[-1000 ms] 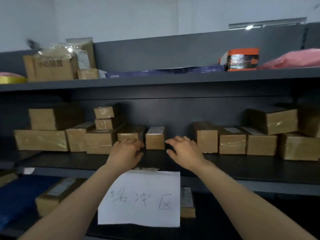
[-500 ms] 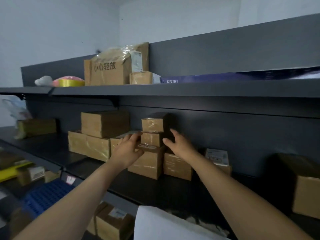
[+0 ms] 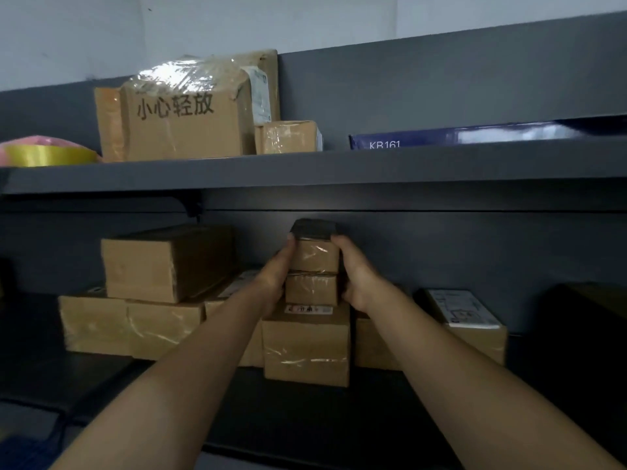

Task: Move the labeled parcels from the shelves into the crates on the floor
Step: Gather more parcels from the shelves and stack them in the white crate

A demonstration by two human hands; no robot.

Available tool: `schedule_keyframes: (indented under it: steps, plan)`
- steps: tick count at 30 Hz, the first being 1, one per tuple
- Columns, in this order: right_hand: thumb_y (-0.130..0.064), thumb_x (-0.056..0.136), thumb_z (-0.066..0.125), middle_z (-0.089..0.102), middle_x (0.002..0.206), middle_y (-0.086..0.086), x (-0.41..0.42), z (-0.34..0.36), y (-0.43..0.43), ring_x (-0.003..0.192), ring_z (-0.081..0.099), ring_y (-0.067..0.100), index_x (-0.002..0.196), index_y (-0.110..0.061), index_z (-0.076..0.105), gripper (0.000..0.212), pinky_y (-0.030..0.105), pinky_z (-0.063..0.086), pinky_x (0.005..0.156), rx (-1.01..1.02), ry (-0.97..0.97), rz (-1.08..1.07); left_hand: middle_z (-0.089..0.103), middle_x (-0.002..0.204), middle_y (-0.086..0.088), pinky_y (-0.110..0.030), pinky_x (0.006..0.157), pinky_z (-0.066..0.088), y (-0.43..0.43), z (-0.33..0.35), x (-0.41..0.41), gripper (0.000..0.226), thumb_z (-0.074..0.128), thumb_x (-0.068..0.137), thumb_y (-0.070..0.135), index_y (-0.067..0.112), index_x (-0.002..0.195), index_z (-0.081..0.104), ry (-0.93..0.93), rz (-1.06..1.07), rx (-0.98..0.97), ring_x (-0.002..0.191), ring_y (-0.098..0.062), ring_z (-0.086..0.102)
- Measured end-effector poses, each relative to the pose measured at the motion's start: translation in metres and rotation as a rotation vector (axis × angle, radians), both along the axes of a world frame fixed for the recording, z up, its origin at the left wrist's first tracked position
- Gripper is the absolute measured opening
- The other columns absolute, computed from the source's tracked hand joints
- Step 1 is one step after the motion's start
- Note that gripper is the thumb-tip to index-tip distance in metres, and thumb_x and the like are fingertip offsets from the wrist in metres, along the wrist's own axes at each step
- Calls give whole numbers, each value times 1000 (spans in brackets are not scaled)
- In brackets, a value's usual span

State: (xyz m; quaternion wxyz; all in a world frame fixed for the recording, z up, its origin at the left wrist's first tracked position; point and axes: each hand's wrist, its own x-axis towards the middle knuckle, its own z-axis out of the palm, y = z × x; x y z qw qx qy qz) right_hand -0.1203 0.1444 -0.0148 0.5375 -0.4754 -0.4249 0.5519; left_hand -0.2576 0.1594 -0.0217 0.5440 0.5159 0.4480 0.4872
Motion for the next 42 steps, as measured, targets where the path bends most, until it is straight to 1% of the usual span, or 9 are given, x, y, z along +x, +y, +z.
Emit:
schedule_keyframes:
  steps: [5,10,16,20,24,29,33,37,42]
  plan:
    - [-46,93,49,67,74,6,3,2,-5,70,62,22,81,-16,65,35,30,51,66,30,48,23,68,108,-15,-43,75,56,10,-6,13,55,52,81,60,20,118,59,-185,-3,36,92,-31,67]
    - [-61,81,61,70,100,9,29,-1,-27,79,68,23,119,-21,62,56,29,54,56,45,53,-31,64,111,-14,-34,65,53,-13,2,45,39,48,91,45,25,124,51,-116,-47,229,88,-27,65]
    - [-60,61,70,70,110,13,100,-5,-71,95,70,30,124,-22,59,74,40,59,70,143,88,-284,59,123,-1,-33,79,50,-64,5,124,46,48,92,47,35,136,39,31,-186,314,101,-16,59]
    - [-45,85,61,66,111,9,163,-11,-117,97,66,27,127,-24,54,48,34,54,68,222,7,-417,60,117,4,-33,86,48,-96,-9,185,41,47,92,48,37,132,43,4,-321,231,102,-13,58]
    - [-39,91,57,63,107,5,218,-27,-158,93,62,24,125,-28,52,36,37,52,73,207,-27,-520,56,128,1,-42,104,41,-120,-34,247,56,50,87,56,39,138,37,51,-452,201,114,-17,55]
    - [-42,91,55,64,108,6,257,-58,-181,99,62,26,125,-29,49,37,43,52,85,77,-32,-523,50,136,6,-35,108,31,-138,-65,286,63,47,84,63,41,141,33,141,-490,126,123,-15,46]
    - [-39,94,55,64,113,10,268,-72,-179,103,62,28,129,-20,48,41,45,50,94,4,-102,-479,45,136,10,-40,113,27,-137,-80,291,58,44,89,59,35,142,33,238,-441,65,130,-18,41]
    - [-37,98,49,56,131,12,270,-73,-170,117,56,28,143,-11,37,53,38,45,100,79,-318,-487,45,141,3,-26,101,31,-138,-86,288,48,48,97,31,27,142,34,364,-416,169,128,-17,42]
    - [-39,100,42,38,142,17,264,-67,-166,132,34,36,145,-17,36,52,44,30,109,197,-1161,-677,40,145,-3,-27,106,33,-132,-76,265,59,55,94,21,18,146,29,429,-271,269,132,-20,40]
